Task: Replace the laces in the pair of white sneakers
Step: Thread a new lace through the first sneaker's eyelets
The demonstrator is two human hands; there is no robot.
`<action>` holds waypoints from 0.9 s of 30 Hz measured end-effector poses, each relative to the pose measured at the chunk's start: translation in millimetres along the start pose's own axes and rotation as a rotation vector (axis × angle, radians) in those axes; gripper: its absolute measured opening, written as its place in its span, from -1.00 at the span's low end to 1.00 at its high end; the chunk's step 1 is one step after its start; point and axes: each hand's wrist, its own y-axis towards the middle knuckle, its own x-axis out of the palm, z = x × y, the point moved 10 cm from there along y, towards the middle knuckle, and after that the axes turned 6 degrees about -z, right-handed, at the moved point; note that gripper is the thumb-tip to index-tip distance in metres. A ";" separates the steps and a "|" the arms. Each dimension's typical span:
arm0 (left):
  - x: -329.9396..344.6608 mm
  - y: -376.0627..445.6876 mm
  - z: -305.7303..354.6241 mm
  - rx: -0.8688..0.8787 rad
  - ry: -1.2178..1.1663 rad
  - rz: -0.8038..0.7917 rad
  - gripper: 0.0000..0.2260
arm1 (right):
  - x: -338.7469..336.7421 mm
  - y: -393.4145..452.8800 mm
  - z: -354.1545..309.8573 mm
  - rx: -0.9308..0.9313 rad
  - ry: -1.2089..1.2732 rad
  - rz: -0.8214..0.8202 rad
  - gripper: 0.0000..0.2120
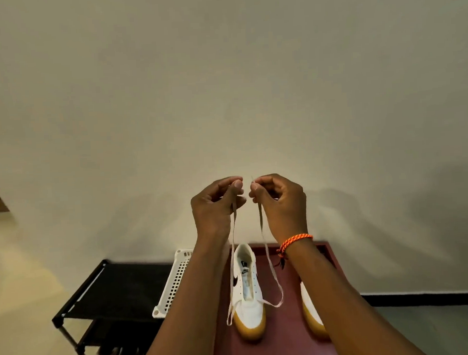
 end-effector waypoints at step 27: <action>-4.5 -12.9 2.5 -0.016 0.155 0.037 -0.88 | -4.1 -20.0 11.7 0.145 0.005 -0.108 -0.88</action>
